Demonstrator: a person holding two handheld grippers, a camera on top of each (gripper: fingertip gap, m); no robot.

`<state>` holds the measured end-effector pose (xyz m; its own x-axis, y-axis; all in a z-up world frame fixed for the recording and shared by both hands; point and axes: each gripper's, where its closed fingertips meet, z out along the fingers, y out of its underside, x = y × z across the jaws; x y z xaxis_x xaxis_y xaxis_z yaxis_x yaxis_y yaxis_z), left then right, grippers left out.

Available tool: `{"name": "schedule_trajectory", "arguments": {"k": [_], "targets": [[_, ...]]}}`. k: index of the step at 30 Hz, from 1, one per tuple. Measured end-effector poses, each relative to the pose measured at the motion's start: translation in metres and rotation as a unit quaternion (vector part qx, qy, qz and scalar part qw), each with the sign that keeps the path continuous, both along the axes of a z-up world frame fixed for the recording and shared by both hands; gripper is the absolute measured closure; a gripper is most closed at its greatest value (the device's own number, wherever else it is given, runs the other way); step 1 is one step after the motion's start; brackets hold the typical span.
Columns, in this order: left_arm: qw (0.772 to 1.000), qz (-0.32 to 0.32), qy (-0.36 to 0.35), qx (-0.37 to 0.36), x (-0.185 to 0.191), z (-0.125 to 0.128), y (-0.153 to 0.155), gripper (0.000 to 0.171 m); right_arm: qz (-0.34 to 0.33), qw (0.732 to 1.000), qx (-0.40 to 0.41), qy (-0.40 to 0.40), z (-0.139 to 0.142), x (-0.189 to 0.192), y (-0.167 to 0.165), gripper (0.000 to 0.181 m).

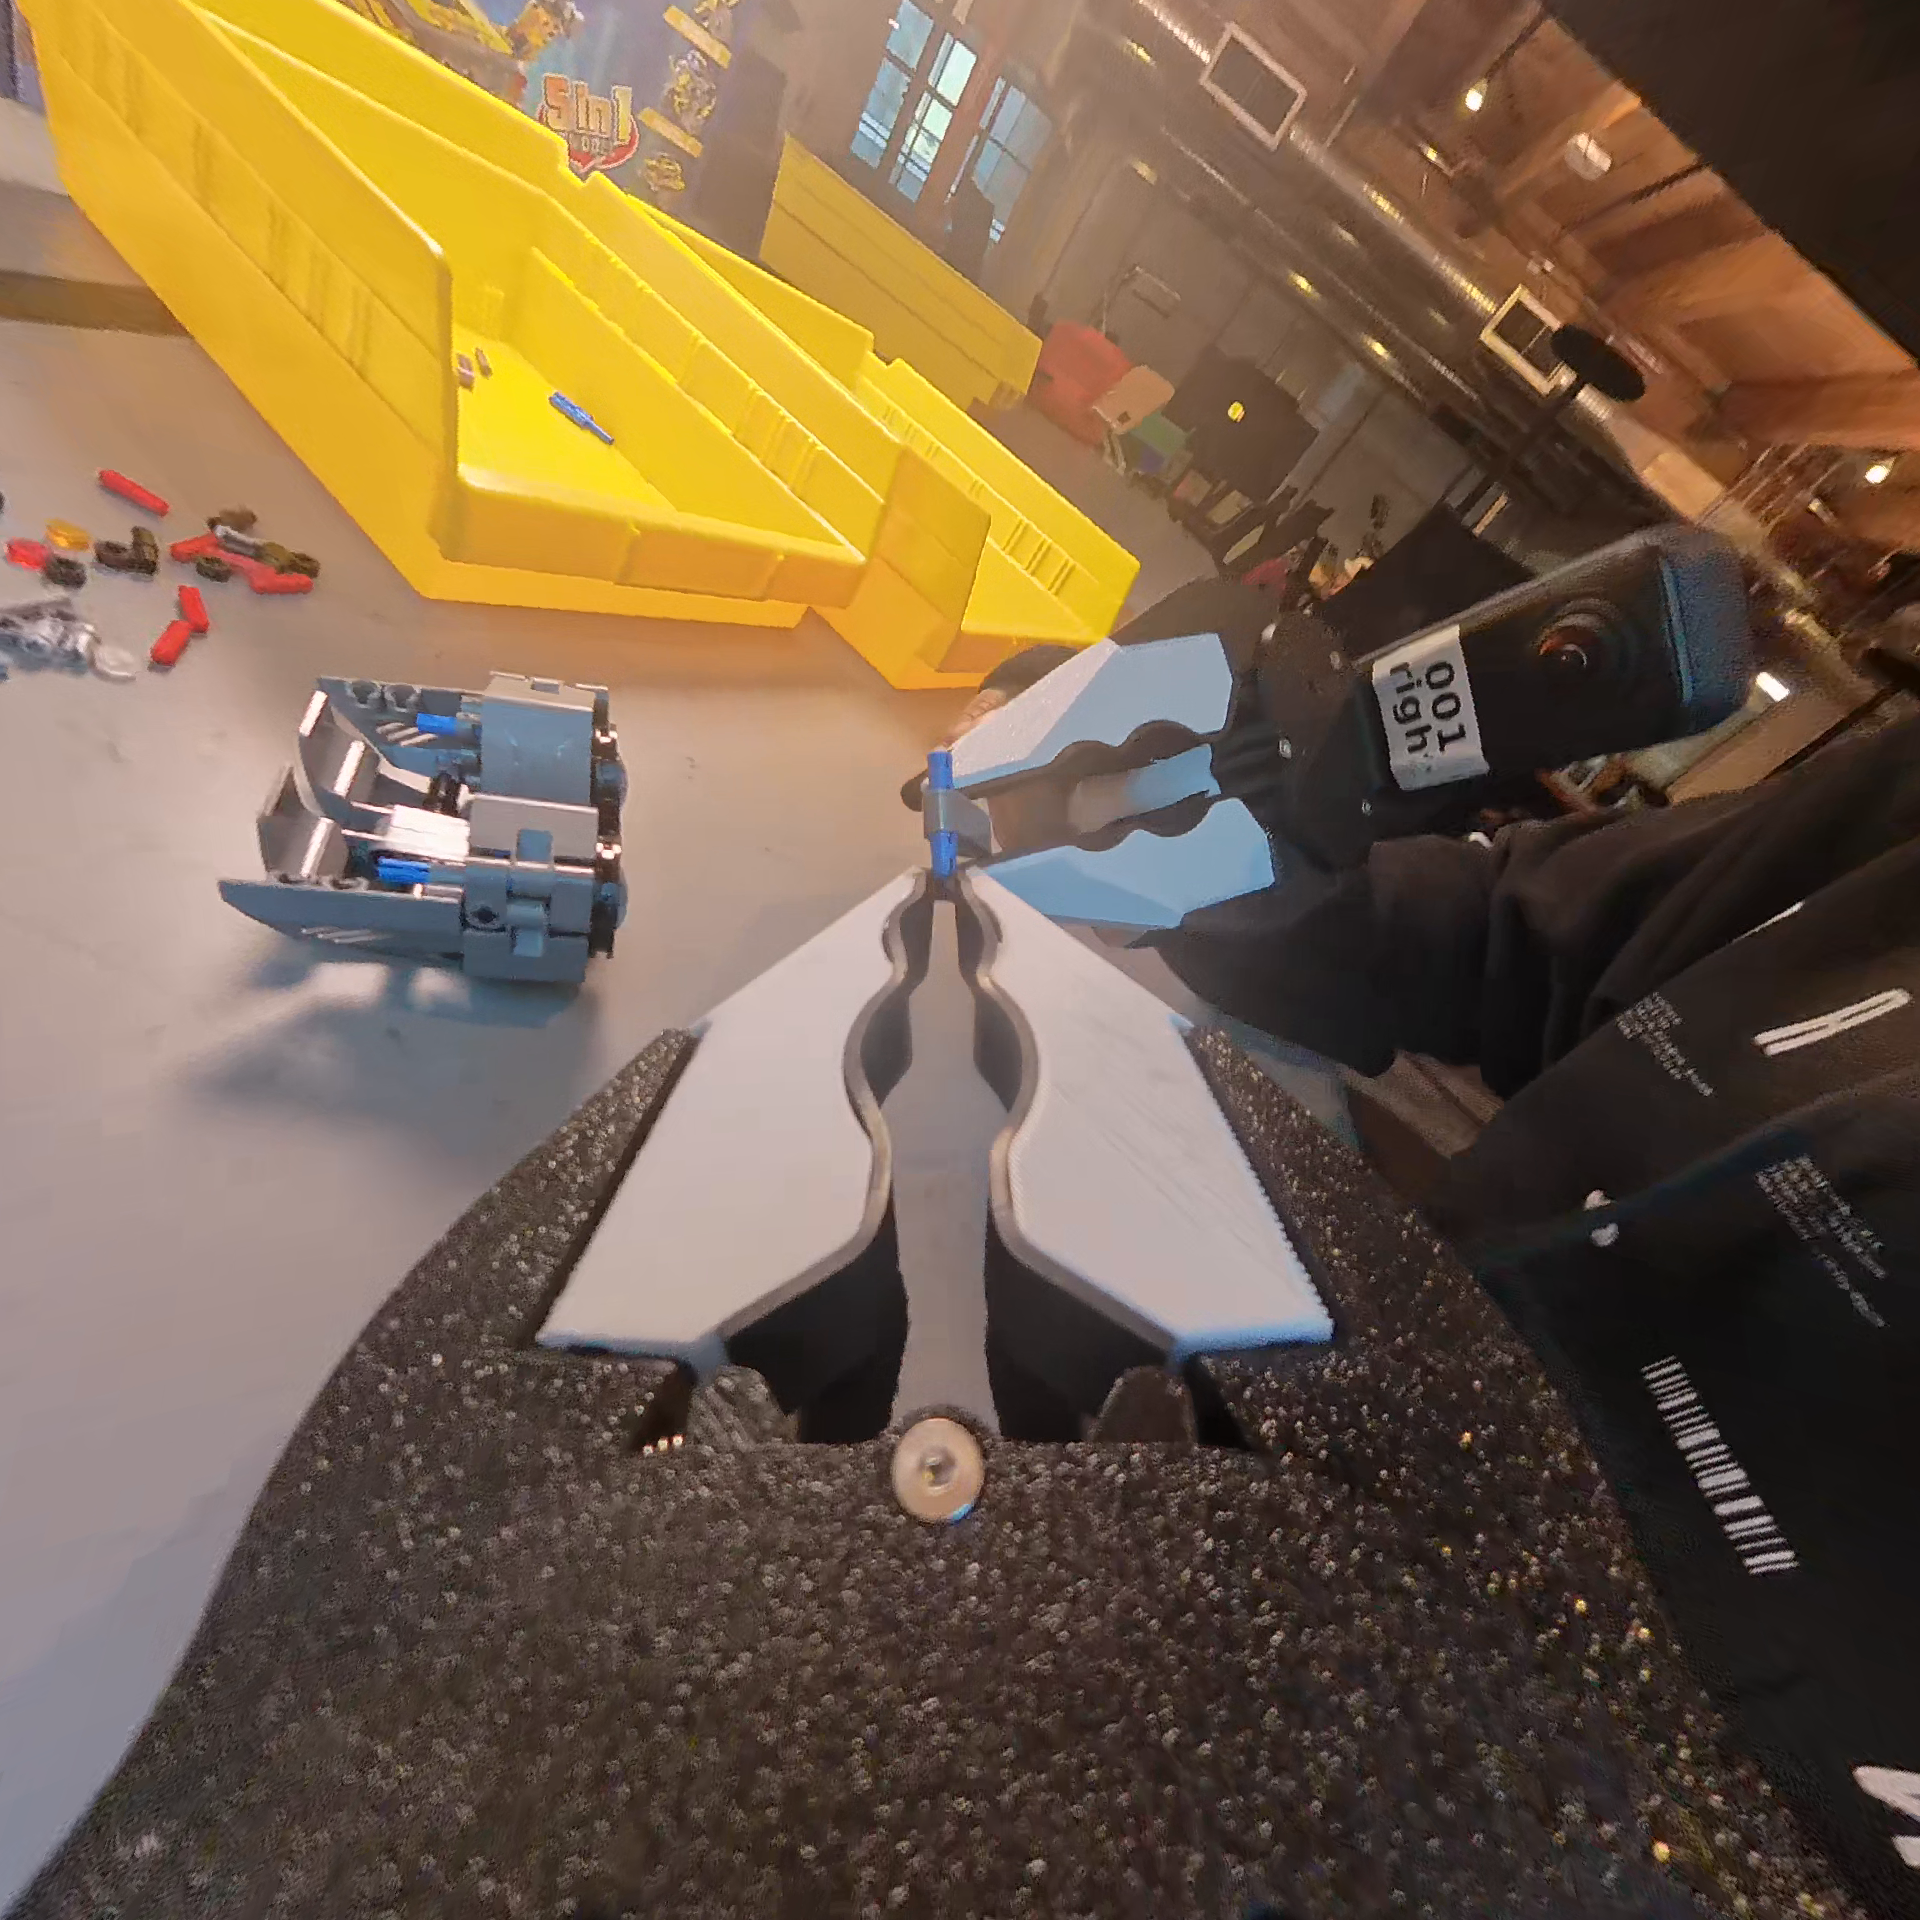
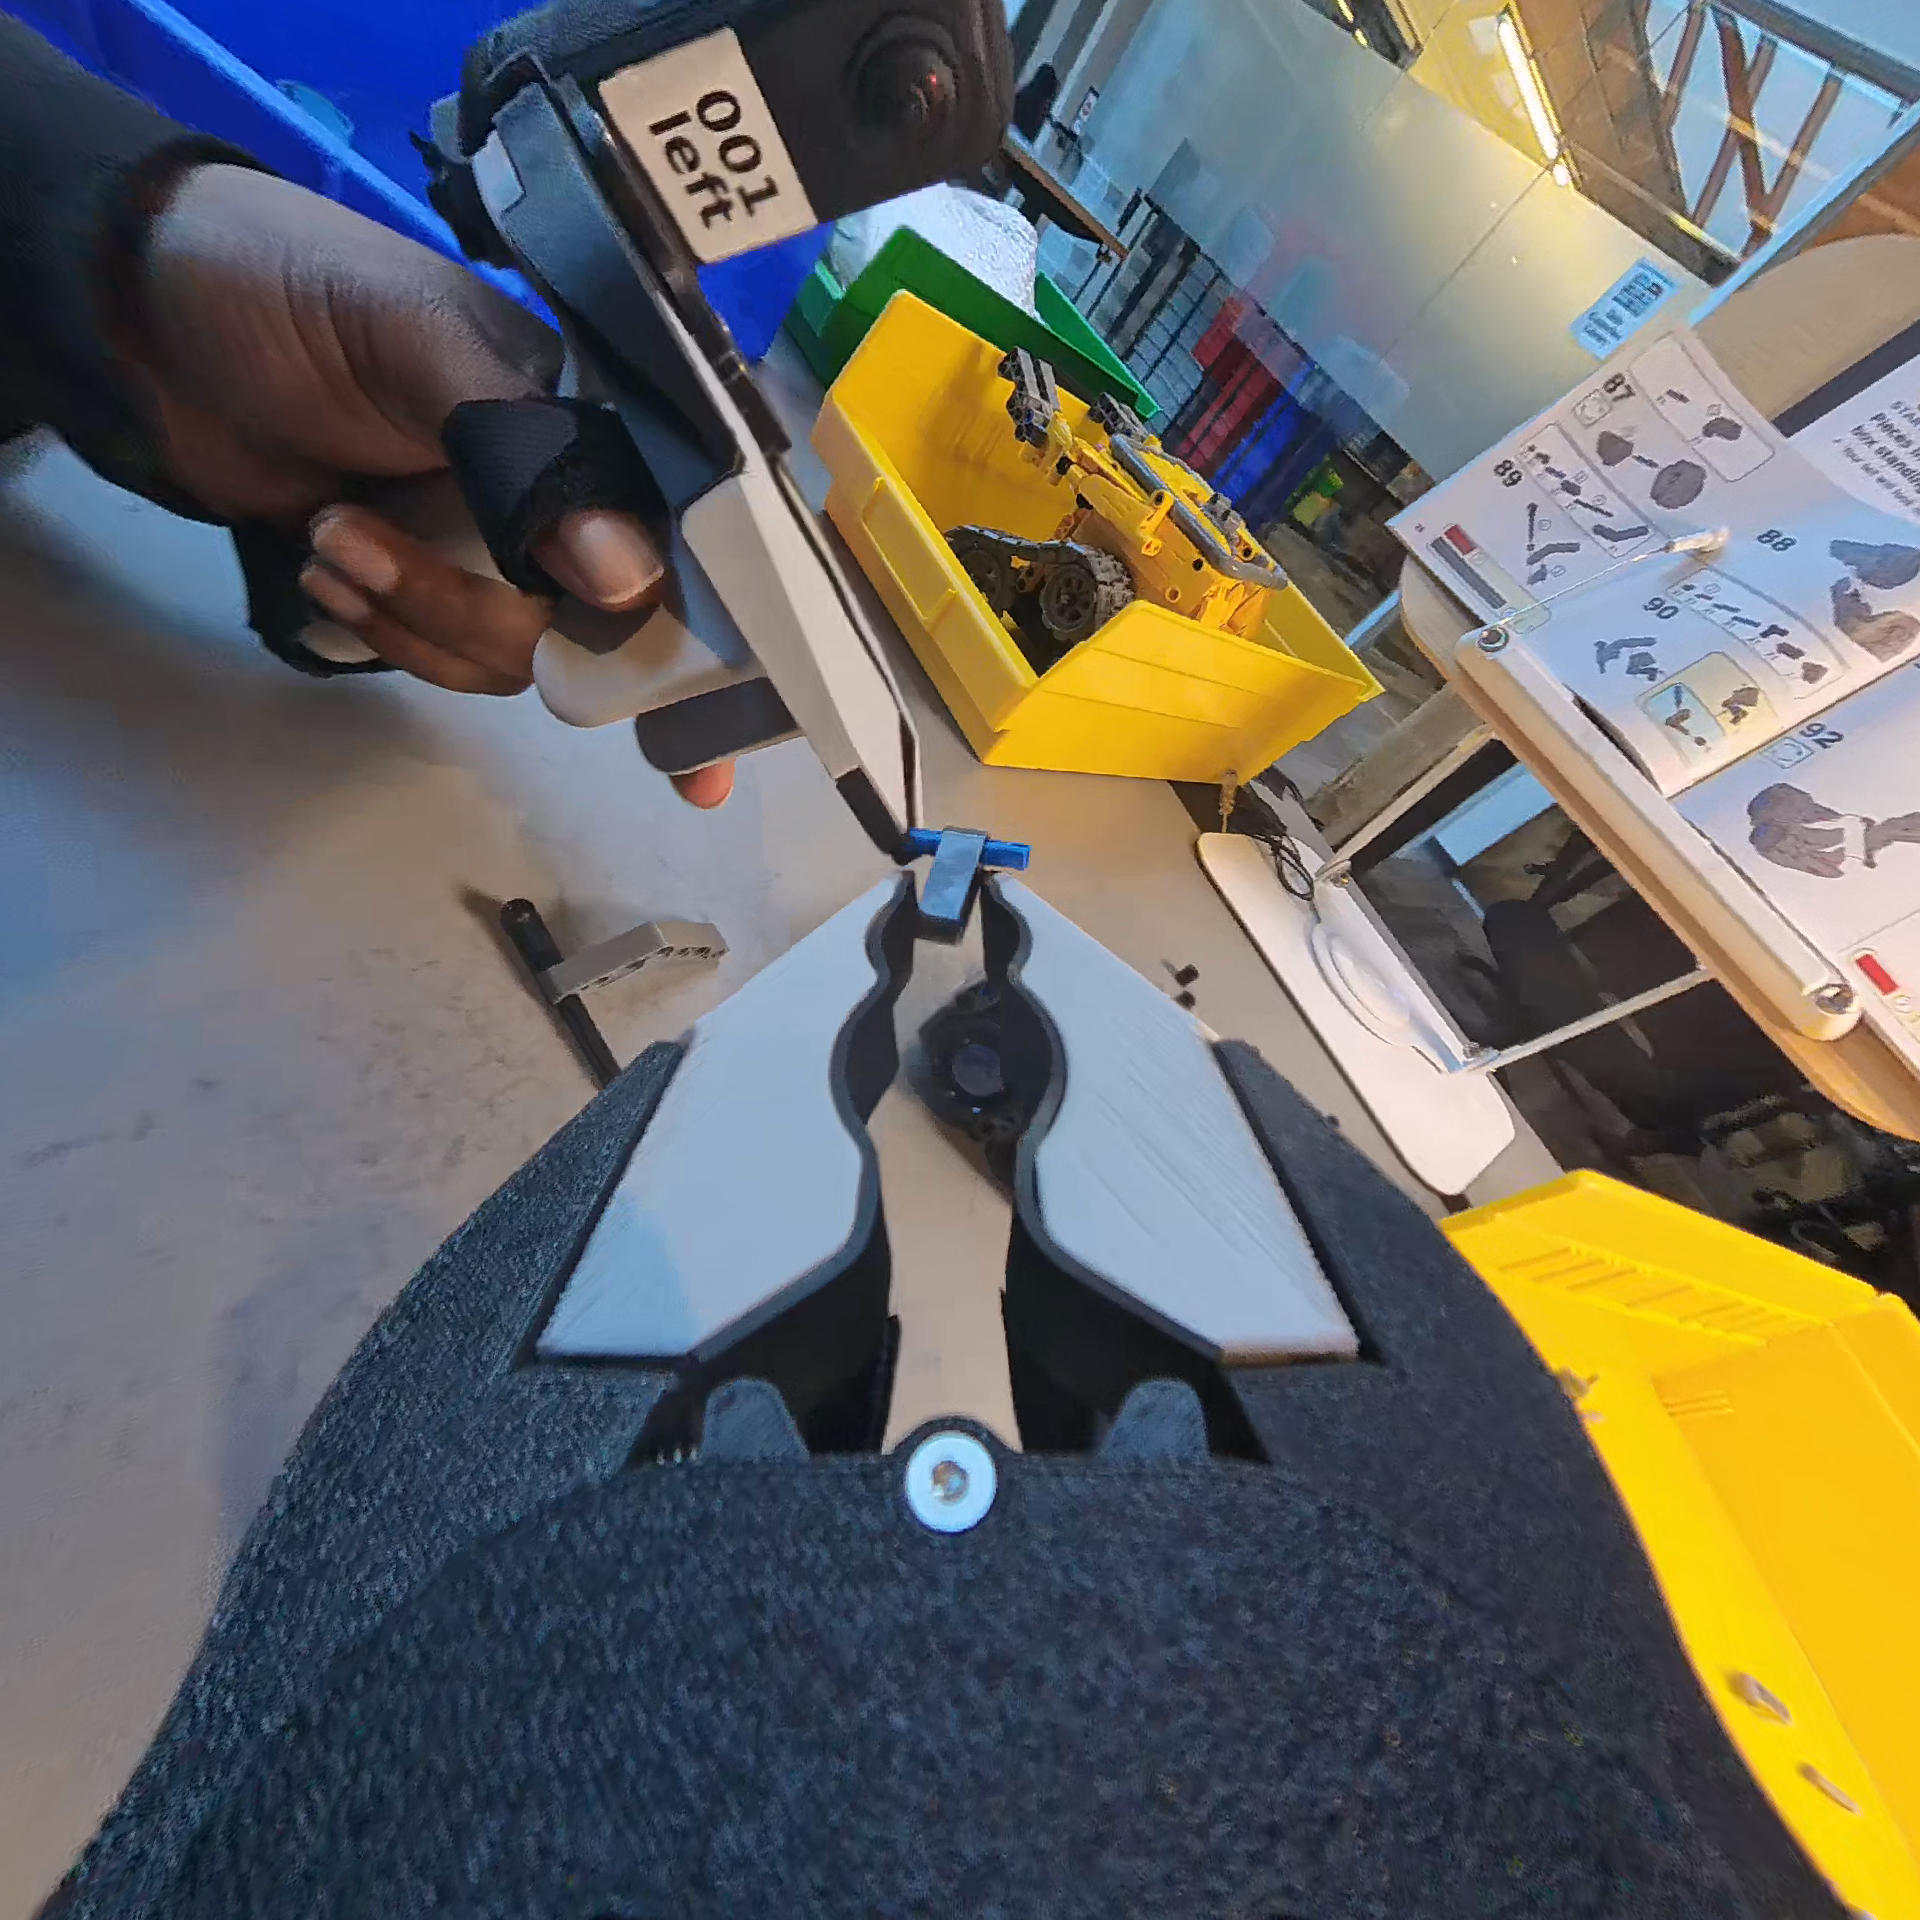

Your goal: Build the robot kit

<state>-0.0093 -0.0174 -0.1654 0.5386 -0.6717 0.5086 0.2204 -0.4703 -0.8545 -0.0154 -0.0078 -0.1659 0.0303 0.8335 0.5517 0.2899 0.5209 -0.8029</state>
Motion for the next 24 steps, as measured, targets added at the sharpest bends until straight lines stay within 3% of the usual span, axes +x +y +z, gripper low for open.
{"name": "schedule_trajectory", "arguments": {"k": [4, 11, 17, 24], "targets": [[0.996, -0.006, 0.077, 0.044, 0.0, -0.001, -0.004, 0.169, 0.028, 0.999, -0.027, 0.0, -0.004, 0.004, -0.006, 0.169], [0.992, -0.087, 0.085, 0.045, 0.005, -0.007, -0.021, 0.168, 0.132, 0.987, -0.086, -0.021, -0.011, 0.015, -0.026, 0.167], [0.98, -0.154, 0.121, 0.04, 0.017, -0.021, -0.038, 0.168, 0.181, 0.971, -0.156, -0.027, -0.008, 0.02, -0.036, 0.14], [0.976, -0.169, 0.137, 0.028, 0.021, -0.031, -0.042, 0.168, 0.205, 0.963, -0.142, -0.098, -0.037, 0.022, -0.052, 0.164]]}}
